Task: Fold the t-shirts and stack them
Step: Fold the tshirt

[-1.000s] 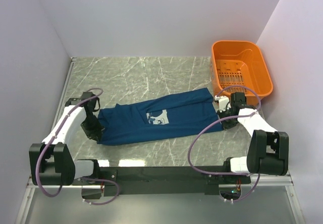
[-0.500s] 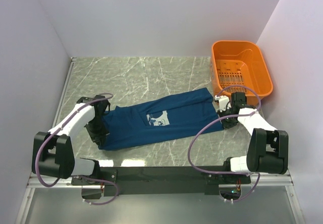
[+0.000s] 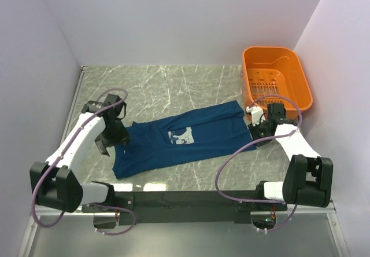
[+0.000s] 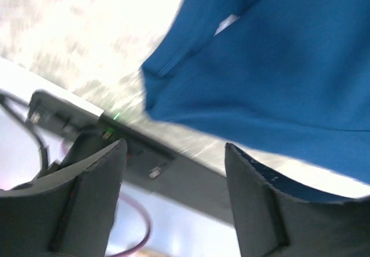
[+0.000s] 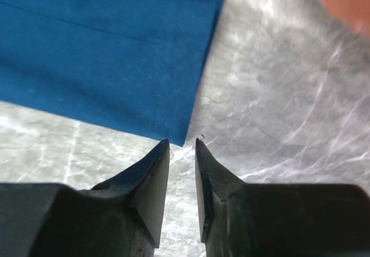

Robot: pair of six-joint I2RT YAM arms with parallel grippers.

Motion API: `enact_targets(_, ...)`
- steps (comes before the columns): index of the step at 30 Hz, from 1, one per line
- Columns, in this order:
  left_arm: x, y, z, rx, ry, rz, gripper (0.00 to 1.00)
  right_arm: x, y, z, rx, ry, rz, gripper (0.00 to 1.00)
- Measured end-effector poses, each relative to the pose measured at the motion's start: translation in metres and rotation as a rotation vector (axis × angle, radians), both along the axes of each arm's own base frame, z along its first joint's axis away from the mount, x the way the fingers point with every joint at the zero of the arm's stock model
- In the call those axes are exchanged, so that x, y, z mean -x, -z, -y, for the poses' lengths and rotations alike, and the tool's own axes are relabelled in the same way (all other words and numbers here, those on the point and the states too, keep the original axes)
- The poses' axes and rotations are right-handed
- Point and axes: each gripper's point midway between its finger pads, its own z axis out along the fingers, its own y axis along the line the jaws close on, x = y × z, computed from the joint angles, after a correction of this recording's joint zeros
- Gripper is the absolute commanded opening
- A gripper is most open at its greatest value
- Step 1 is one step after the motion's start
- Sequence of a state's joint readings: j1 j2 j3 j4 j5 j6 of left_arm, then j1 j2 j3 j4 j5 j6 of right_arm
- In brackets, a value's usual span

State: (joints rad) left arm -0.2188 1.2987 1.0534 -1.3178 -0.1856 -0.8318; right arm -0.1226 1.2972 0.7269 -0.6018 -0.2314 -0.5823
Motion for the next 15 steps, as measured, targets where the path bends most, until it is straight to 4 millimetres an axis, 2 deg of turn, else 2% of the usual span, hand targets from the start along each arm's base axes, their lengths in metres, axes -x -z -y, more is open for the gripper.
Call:
enact_targets(2,-0.020,-0.012,0.001,0.013,-0.009,0.106,0.76,-0.004,-0.007,-0.004,-0.018,-0.020,0.013,0.34)
enact_targets(5,-0.046,-0.012,-0.002,0.058,-0.062,0.213,0.68,-0.009,-0.018,-0.012,-0.054,-0.066,0.032,0.34)
enact_targets(6,-0.055,-0.008,-0.006,0.074,-0.091,0.240,0.58,-0.011,-0.020,-0.016,-0.068,-0.082,0.037,0.34)
enact_targets(7,-0.064,-0.002,-0.011,0.091,-0.127,0.258,0.57,-0.011,-0.022,-0.020,-0.077,-0.095,0.038,0.34)
enact_targets(11,-0.085,0.025,-0.029,0.155,-0.226,0.293,0.55,-0.016,-0.029,-0.041,-0.110,-0.156,0.054,0.34)
enact_targets(15,-0.106,0.039,-0.030,0.214,-0.251,0.335,0.53,-0.029,-0.039,-0.065,-0.119,-0.191,0.089,0.34)
